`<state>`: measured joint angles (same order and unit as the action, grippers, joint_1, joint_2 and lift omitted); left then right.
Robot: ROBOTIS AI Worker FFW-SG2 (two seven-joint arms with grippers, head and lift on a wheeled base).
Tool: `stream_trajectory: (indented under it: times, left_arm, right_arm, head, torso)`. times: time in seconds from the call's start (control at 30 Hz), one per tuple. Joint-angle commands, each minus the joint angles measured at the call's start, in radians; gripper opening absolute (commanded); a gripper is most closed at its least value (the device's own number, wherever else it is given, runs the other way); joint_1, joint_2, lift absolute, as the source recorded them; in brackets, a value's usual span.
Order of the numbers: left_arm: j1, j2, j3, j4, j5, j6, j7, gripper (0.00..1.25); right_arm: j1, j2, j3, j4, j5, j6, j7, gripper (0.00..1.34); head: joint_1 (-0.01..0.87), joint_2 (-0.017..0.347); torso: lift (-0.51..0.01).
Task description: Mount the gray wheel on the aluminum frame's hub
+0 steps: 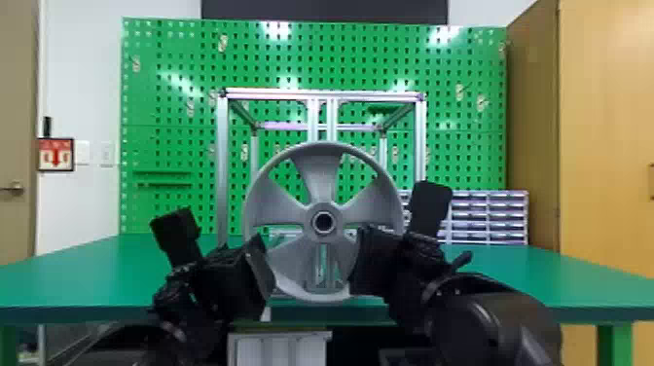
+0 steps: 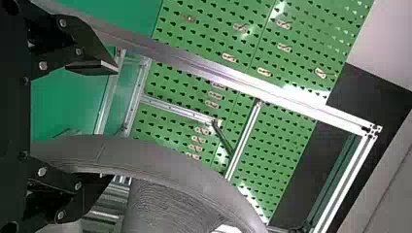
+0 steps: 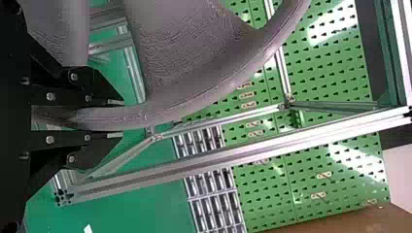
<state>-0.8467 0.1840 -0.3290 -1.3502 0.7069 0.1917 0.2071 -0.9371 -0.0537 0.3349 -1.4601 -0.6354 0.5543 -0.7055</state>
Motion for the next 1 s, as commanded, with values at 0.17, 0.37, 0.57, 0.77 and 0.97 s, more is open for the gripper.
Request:
stream_trajectory:
  times: [0.17, 0.37, 0.57, 0.77, 0.97]
  left_arm:
    - [-0.003, 0.0, -0.005, 0.0, -0.001, -0.009, -0.011, 0.71]
    - [-0.003, 0.0, -0.009, 0.0, -0.001, -0.009, -0.017, 0.71]
    - [-0.002, 0.0, -0.007, -0.003, -0.001, -0.011, -0.02, 0.71]
    - [0.0, 0.0, -0.007, -0.003, -0.001, -0.012, -0.02, 0.71]
    - [0.002, 0.0, -0.005, -0.003, -0.001, -0.012, -0.02, 0.71]
  right_arm:
    - [-0.002, -0.003, 0.003, 0.007, 0.008, -0.013, 0.009, 0.01]
    - [0.001, -0.005, 0.003, 0.009, 0.008, -0.013, 0.009, 0.01]
    - [0.001, -0.006, 0.001, 0.007, 0.011, -0.016, 0.009, 0.01]
    - [0.003, -0.008, -0.002, 0.007, 0.011, -0.019, 0.009, 0.01]
    - [0.006, -0.008, -0.011, 0.009, -0.021, -0.02, 0.009, 0.1]
  head:
    - [-0.005, 0.006]
    - [-0.005, 0.006]
    - [-0.005, 0.006]
    - [-0.005, 0.006]
    - [-0.005, 0.006]
  torso:
    - [-0.499]
    - [-0.499]
    - [-0.499]
    - [-0.499]
    - [-0.499]
